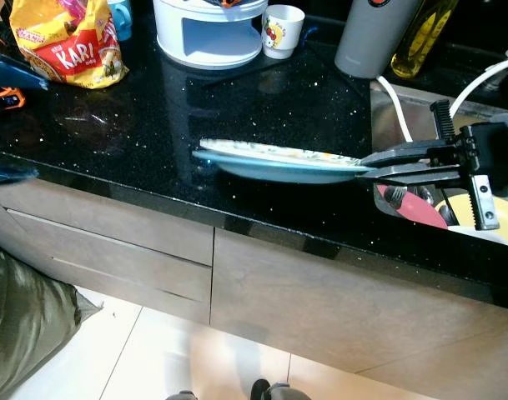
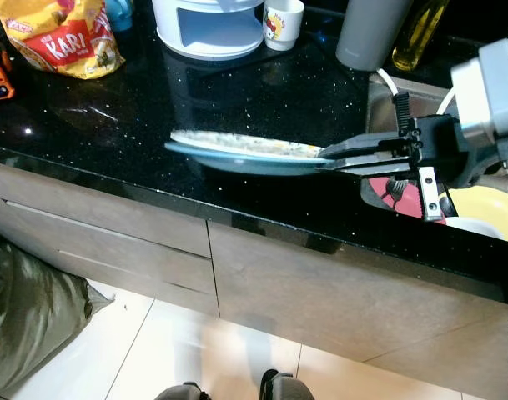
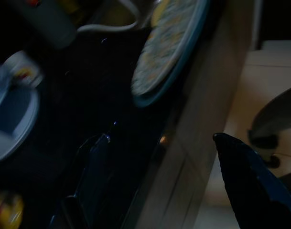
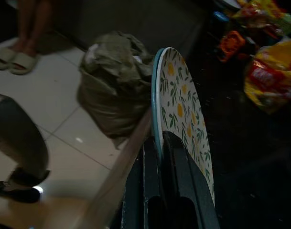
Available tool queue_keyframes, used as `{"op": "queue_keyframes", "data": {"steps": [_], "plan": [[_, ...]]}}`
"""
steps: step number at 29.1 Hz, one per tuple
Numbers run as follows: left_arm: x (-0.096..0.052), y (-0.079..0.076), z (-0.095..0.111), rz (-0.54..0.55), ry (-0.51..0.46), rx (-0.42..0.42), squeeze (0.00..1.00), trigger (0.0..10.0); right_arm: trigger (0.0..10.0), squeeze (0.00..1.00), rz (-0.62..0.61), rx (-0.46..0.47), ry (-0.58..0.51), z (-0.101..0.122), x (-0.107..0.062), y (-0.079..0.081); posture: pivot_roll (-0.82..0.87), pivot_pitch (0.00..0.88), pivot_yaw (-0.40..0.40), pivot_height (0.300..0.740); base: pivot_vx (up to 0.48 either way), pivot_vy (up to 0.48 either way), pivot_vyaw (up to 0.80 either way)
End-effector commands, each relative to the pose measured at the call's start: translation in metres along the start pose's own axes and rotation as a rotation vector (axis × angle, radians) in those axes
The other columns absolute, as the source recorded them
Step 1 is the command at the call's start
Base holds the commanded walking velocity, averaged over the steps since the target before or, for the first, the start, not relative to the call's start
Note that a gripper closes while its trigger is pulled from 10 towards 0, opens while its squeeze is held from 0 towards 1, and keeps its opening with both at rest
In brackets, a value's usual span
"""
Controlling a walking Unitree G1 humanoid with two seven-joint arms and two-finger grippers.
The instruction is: Kitchen organization
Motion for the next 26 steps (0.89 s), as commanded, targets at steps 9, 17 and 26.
{"op": "queue_keyframes", "data": {"steps": [9, 17, 26], "plan": [[-0.006, 0.012, 0.008, 0.042, -0.010, 0.071, 0.00, 10.0, 0.0, 0.00, 0.082, -0.085, -0.148, 0.045, 0.000, 0.000, 0.16, 0.141, -0.034, 0.740, 0.000, 0.000, 0.00], [0.026, 0.001, 0.026, -0.106, -0.134, 0.171, 0.00, 10.0, 0.0, 0.00, 0.066, -0.078, -0.309, 0.059, -0.001, -0.005, 0.15, 0.135, -0.038, 0.740, 0.000, 0.000, 0.00], [0.031, -0.014, 0.040, -0.238, -0.190, 0.176, 1.00, 10.0, 0.0, 0.00, 0.067, -0.040, -0.393, 0.070, -0.010, -0.007, 0.14, 0.121, -0.033, 0.740, 0.000, 0.000, 0.00]]}}
Point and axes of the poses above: a point about 5 cm out from each wrist's last joint towards the gripper, its own x axis pointing out of the wrist towards the gripper, its own z axis along the axis of the wrist's last joint, y = z × x, the point moved 2 cm from there along x, pointing out of the wrist towards the gripper, and after that the axes turned 12 degrees about -x, right-handed, at the moved point
